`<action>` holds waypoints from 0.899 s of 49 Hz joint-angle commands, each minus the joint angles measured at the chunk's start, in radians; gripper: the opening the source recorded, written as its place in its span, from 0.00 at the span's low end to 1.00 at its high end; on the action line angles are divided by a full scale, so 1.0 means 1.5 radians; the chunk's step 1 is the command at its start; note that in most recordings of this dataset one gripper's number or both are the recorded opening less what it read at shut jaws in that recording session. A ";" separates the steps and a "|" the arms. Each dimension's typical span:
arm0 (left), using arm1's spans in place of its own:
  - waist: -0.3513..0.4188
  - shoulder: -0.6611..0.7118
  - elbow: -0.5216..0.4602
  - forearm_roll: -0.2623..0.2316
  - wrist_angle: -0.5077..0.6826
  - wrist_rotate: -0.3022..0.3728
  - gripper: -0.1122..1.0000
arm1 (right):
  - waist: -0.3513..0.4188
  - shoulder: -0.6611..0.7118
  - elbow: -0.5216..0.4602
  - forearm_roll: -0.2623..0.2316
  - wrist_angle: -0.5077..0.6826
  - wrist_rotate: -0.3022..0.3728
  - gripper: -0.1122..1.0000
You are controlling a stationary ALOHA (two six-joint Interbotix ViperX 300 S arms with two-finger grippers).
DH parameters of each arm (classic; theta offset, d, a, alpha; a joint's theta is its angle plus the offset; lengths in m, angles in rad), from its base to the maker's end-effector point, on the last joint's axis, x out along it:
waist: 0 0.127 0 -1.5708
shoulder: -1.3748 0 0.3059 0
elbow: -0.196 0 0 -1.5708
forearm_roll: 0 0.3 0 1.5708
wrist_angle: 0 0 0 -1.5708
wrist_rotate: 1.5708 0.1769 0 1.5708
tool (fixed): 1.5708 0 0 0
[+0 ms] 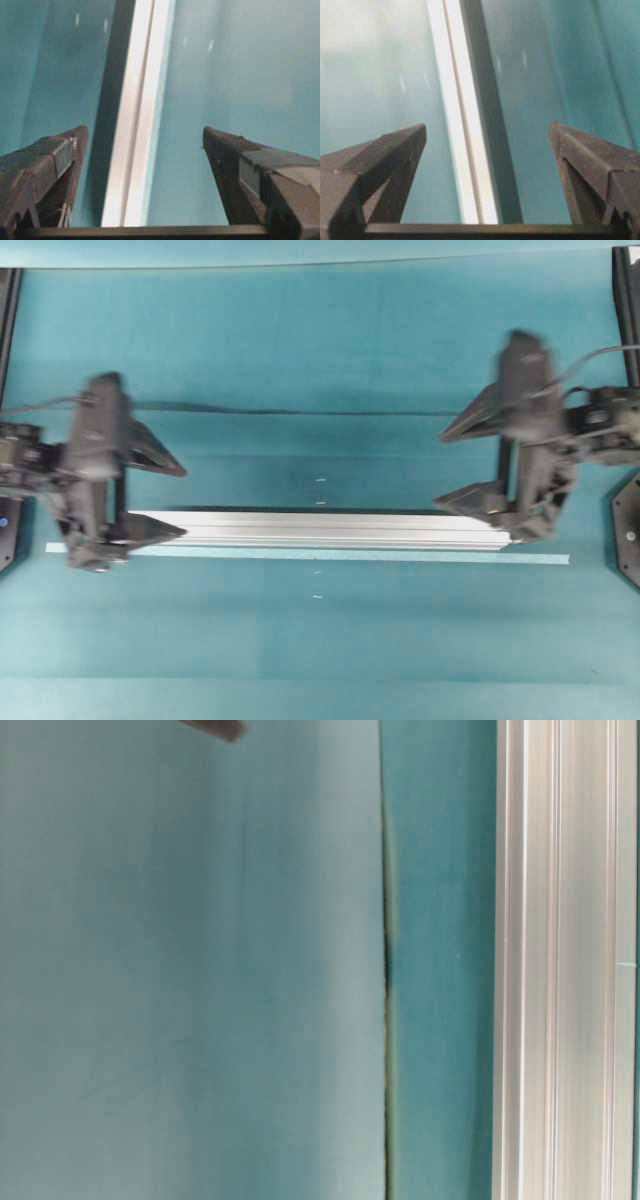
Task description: Lift the metal rail with both hands.
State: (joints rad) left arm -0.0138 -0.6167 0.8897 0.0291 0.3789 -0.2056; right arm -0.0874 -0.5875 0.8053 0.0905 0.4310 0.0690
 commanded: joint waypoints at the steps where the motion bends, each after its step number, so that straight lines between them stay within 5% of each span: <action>1: 0.000 -0.033 -0.002 0.000 -0.012 0.002 0.92 | -0.001 -0.040 0.013 -0.001 -0.051 0.001 0.99; 44: 0.033 -0.264 0.017 0.000 -0.132 0.003 0.92 | -0.013 -0.243 0.048 -0.001 -0.150 -0.001 0.99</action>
State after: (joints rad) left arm 0.0337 -1.0140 0.9357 0.0291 0.1902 -0.2025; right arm -0.1058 -0.9434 0.8866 0.0905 0.2378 0.0690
